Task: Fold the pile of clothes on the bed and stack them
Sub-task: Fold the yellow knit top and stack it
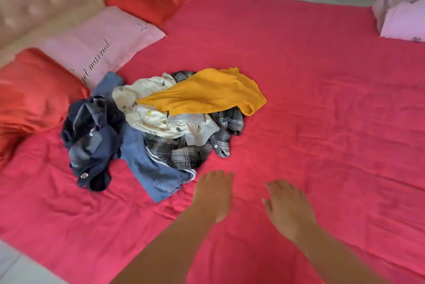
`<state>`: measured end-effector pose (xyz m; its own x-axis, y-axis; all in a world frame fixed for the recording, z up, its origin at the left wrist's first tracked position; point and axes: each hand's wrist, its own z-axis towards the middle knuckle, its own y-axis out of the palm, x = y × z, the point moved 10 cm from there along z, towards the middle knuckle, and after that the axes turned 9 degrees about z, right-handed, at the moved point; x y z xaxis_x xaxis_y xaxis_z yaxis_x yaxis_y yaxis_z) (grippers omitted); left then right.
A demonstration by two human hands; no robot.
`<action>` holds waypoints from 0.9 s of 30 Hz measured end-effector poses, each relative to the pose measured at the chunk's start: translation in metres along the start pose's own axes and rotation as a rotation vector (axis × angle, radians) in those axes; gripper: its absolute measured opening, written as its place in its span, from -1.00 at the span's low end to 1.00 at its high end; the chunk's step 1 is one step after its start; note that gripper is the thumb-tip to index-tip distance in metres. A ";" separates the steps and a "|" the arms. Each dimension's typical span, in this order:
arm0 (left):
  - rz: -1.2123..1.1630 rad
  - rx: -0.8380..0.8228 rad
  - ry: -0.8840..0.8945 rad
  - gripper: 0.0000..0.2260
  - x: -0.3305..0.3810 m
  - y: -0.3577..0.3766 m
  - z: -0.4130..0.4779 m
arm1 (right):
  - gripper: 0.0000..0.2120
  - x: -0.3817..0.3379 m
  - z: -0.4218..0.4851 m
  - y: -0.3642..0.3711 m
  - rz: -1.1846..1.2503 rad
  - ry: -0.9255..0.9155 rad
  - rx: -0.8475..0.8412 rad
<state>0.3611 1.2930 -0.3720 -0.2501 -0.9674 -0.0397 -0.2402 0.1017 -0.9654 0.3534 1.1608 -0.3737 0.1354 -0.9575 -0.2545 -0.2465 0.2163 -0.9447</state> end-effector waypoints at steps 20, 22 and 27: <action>-0.190 -0.029 -0.159 -0.46 -0.222 0.097 0.018 | -0.32 -0.187 0.155 0.142 0.123 -0.062 -0.216; -0.201 -0.023 -0.141 -0.43 -0.231 0.100 0.022 | -0.43 -0.195 0.169 0.151 0.131 -0.053 -0.181; -0.241 -0.030 -0.144 -0.37 -0.247 0.105 0.037 | -0.71 -0.192 0.177 0.116 0.225 -0.040 0.017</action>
<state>0.4322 1.5340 -0.4732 -0.0475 -0.9873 0.1518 -0.3049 -0.1304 -0.9434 0.4684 1.4039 -0.4711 0.1167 -0.8766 -0.4668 -0.2585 0.4270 -0.8665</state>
